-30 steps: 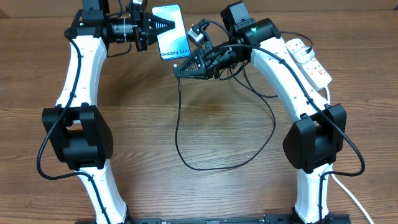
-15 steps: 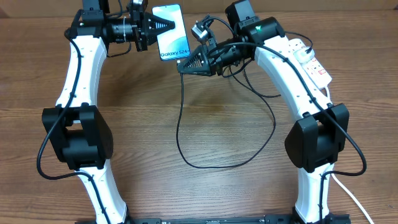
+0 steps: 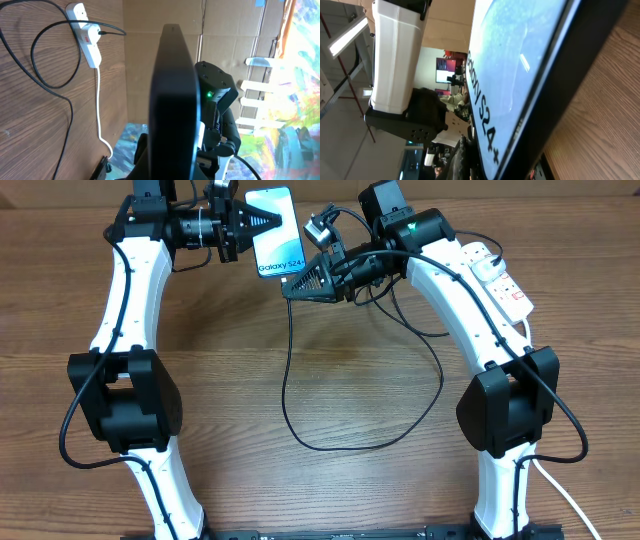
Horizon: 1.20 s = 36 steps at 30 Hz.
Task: Plug charger to phone and switch on socket
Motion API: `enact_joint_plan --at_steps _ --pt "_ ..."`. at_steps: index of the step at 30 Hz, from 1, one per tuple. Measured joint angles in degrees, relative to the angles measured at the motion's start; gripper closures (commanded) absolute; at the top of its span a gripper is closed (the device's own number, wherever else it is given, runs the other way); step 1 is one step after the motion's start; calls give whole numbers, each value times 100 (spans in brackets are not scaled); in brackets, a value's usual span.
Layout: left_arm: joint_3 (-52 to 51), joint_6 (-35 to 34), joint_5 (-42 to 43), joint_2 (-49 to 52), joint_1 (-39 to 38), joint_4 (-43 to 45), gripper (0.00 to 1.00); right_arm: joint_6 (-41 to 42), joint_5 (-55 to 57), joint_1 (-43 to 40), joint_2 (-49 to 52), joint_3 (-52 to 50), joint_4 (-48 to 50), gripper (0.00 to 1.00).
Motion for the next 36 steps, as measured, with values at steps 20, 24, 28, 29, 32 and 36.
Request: enact_joint_plan --at_steps 20,24,28,29,32,36 --pt "0 0 0 0 -46 4 96 105 131 -15 0 0 79 96" --pt "0 0 -2 0 -46 4 96 138 149 -17 0 0 81 96" --pt "0 0 -4 0 -46 4 96 142 168 -15 0 0 85 96" --pt "0 -2 -4 0 -46 4 96 144 170 -17 0 0 81 96" --pt "0 0 -4 0 -46 4 96 146 173 -17 0 0 81 96" --pt "0 28 -2 0 -46 7 96 144 170 -17 0 0 79 96"
